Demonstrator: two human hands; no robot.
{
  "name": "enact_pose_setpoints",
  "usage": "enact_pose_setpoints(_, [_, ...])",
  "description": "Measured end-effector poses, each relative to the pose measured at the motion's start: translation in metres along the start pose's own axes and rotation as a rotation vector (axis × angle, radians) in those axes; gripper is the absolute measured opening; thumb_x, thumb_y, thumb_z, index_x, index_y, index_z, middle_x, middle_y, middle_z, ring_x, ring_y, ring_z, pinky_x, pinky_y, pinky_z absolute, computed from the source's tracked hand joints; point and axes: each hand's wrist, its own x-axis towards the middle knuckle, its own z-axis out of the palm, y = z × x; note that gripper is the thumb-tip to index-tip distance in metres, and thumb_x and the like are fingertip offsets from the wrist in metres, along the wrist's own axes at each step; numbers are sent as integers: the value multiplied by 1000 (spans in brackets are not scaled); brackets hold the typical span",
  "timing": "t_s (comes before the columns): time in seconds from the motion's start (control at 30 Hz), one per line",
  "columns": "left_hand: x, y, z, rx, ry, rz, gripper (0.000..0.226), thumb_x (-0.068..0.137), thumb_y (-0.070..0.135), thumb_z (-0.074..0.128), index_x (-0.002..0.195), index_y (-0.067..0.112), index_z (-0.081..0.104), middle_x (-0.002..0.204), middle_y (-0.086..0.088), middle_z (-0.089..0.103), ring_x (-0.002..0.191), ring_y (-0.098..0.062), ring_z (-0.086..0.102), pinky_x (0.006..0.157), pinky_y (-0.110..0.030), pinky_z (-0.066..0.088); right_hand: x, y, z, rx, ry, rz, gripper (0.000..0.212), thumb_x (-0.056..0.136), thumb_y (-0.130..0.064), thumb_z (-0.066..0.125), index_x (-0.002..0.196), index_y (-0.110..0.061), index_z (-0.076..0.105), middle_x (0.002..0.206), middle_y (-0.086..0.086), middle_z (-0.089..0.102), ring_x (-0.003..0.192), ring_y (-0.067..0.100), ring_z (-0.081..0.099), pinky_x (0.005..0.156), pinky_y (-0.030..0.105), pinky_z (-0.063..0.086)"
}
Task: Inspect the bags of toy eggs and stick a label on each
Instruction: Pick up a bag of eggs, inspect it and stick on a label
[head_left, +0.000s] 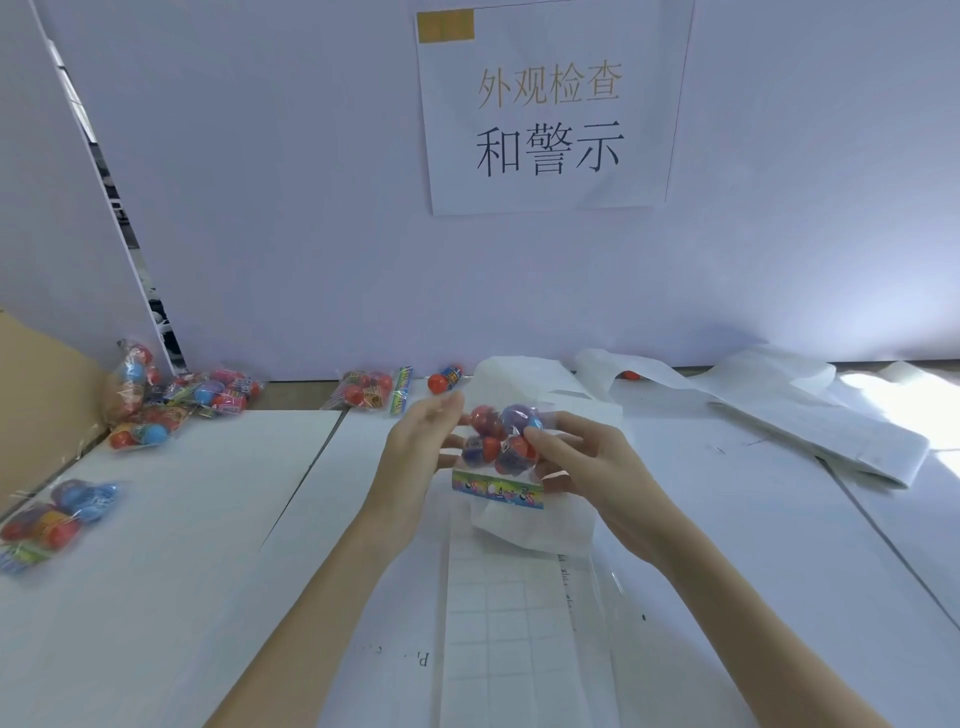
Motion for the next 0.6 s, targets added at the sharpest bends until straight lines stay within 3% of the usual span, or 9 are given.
enact_pose_setpoints(0.07, [-3, 0, 1, 2, -51, -42, 35, 102, 42, 61, 113, 13, 77, 107, -7, 79, 95, -23, 77, 71, -24, 59, -1, 0, 0, -49, -41, -16, 24, 104, -26, 63, 121, -14, 76, 102, 18, 75, 78, 14, 63, 72, 21, 55])
enact_pose_setpoints(0.23, [0, 2, -3, -186, -49, -123, 18, 92, 30, 73, 99, 15, 78, 102, -8, 76, 88, -21, 72, 71, -32, 56, 0, 2, 1, -31, -36, 6, 36, 110, -30, 48, 113, -9, 77, 104, 17, 76, 77, 15, 65, 73, 26, 58])
enact_pose_setpoints(0.37, [3, 2, -7, -286, -145, -186, 16, 76, 30, 80, 75, 24, 65, 95, -2, 73, 84, -18, 69, 65, -32, 56, 1, 6, 2, -115, -12, -14, 33, 111, -27, 46, 117, -13, 76, 104, 14, 76, 78, 14, 66, 71, 27, 60])
enact_pose_setpoints(0.5, [4, 1, -7, -314, -149, -219, 20, 72, 32, 82, 69, 25, 64, 92, -1, 74, 77, -15, 69, 59, -31, 57, 2, 6, 5, -198, 20, -39, 35, 113, -24, 41, 106, -28, 74, 95, -1, 78, 80, 6, 73, 65, 21, 59])
enact_pose_setpoints(0.6, [5, -2, -5, -325, -162, -223, 16, 72, 34, 82, 70, 25, 69, 95, -2, 76, 80, -16, 71, 62, -31, 59, 1, 5, 6, -168, 33, -57, 35, 113, -22, 40, 106, -26, 75, 92, -3, 79, 81, 6, 75, 64, 18, 56])
